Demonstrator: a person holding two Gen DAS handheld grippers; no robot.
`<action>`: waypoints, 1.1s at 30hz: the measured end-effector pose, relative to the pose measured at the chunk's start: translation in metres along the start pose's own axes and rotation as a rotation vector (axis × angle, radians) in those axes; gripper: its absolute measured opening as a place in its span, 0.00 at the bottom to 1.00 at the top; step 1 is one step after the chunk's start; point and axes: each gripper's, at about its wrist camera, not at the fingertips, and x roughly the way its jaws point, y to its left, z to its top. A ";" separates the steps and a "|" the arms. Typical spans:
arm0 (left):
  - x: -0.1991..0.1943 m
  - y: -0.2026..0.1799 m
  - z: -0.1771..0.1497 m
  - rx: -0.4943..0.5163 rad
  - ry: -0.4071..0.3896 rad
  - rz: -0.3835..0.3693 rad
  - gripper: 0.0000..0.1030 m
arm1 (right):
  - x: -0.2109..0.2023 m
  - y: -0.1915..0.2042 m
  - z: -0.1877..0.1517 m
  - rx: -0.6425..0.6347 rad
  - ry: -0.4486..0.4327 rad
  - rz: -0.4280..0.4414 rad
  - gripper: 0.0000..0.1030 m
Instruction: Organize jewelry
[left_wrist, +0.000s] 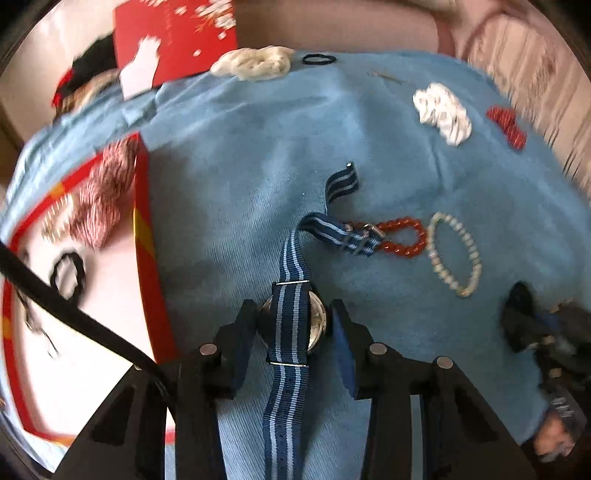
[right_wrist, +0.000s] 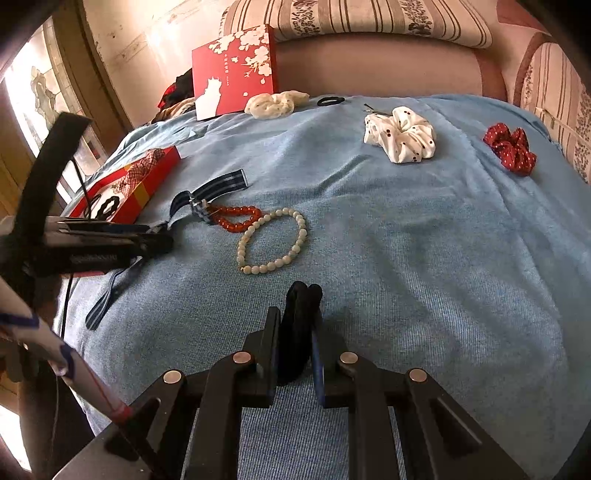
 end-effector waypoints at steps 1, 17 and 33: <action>-0.004 0.004 0.000 -0.029 0.001 -0.039 0.37 | 0.000 0.001 0.002 -0.010 0.004 0.000 0.10; -0.101 0.193 -0.066 -0.699 -0.300 -0.521 0.37 | -0.047 0.067 0.095 0.023 -0.048 0.323 0.08; -0.038 0.309 -0.113 -0.981 -0.332 -0.678 0.36 | 0.096 0.260 0.099 -0.343 0.213 0.243 0.08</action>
